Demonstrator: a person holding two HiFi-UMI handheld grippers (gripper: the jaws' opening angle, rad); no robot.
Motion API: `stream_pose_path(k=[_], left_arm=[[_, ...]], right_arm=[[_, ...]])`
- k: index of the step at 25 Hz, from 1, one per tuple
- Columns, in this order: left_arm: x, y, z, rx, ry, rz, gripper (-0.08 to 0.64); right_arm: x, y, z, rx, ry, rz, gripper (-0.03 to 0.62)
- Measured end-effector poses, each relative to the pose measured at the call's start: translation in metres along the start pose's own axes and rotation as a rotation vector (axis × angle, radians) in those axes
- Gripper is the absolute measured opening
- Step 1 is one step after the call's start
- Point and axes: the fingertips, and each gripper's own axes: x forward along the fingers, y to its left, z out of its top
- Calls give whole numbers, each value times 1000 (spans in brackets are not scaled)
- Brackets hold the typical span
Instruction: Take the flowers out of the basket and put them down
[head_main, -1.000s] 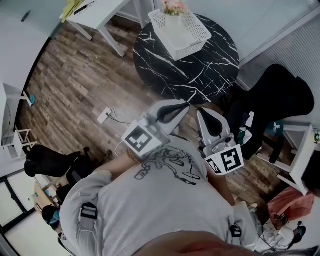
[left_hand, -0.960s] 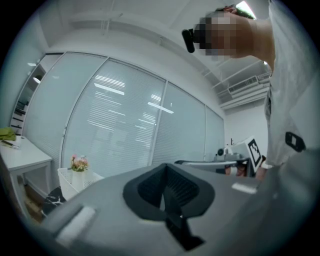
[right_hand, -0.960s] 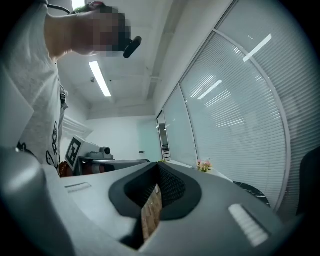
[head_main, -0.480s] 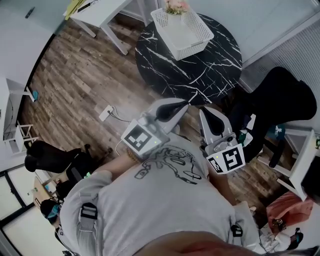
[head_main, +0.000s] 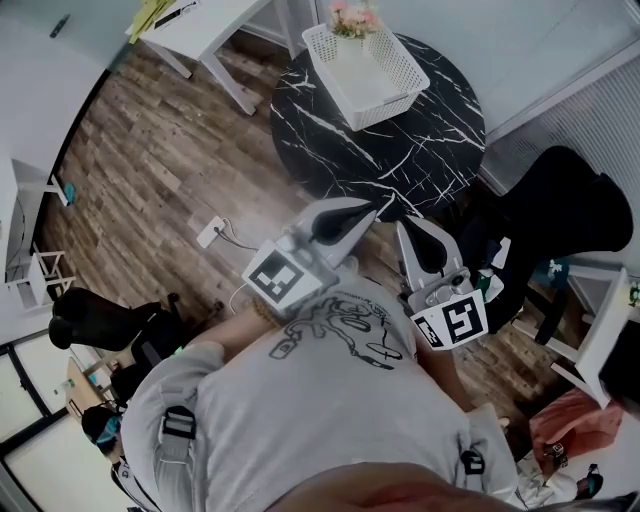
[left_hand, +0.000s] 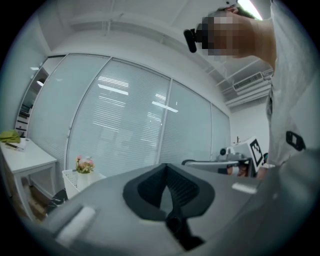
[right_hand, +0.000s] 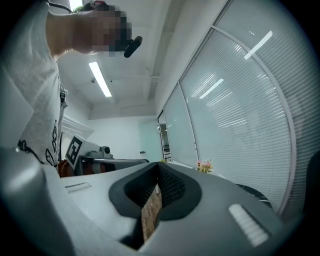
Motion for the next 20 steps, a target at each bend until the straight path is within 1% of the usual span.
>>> stream_pose_path(k=[8,20], left_arm=[[13,48,-1,-12,13,24,3],[43,138,0,-18,49,7,3]], right_arm=[[42,-26,-5,4,19,10,6],[119,-73,-8,11,47,-14,6]])
